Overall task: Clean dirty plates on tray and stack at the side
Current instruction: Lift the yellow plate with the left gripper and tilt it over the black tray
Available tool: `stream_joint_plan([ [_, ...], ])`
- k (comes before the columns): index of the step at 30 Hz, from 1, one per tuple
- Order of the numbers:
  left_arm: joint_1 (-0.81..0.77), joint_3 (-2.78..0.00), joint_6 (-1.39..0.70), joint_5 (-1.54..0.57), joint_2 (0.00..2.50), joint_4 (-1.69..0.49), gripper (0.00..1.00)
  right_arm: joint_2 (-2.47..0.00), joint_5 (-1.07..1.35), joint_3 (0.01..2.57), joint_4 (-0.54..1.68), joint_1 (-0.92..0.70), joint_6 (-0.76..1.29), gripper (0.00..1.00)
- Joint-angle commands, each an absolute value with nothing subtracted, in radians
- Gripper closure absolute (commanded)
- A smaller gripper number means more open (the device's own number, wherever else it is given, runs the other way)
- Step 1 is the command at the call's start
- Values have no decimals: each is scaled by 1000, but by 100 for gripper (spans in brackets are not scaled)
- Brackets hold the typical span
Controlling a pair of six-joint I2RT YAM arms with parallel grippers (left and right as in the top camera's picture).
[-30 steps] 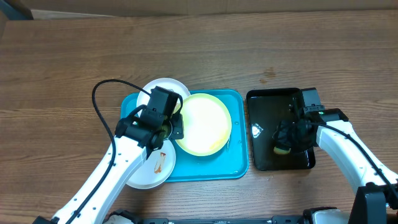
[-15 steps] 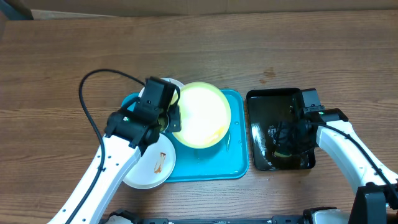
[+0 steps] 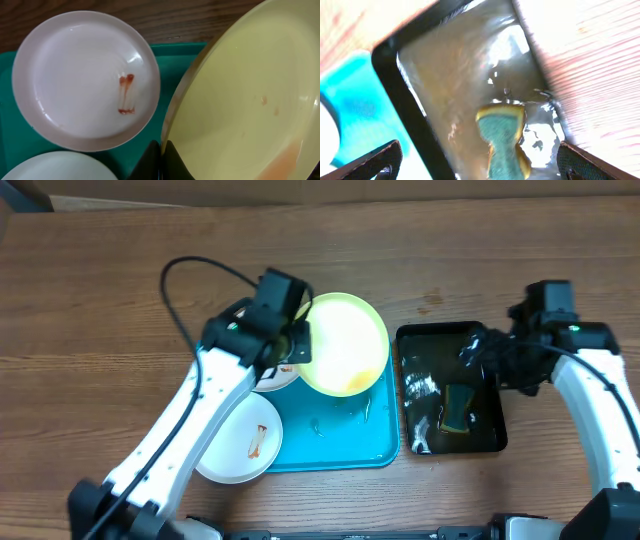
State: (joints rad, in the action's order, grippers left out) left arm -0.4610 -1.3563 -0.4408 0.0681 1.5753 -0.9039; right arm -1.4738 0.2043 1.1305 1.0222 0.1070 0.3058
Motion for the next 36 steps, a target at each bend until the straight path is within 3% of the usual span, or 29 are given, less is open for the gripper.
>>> stream_joint_plan([
  [1, -518, -1457, -427, 44, 1630, -873, 96, -1465, 193, 1146, 1020, 179, 298, 0],
  [11, -707, -1512, -424, 177, 1712, -694, 96, -1466, 147, 1146, 955, 364, 317, 0],
  [24, -927, -1512, -246, 673, 1733, -548, 96, -1466, 147, 1146, 955, 369, 317, 0],
  [36, -1045, -1512, -22, 839, 1733, -420, 96, -1466, 147, 1146, 955, 369, 317, 0],
])
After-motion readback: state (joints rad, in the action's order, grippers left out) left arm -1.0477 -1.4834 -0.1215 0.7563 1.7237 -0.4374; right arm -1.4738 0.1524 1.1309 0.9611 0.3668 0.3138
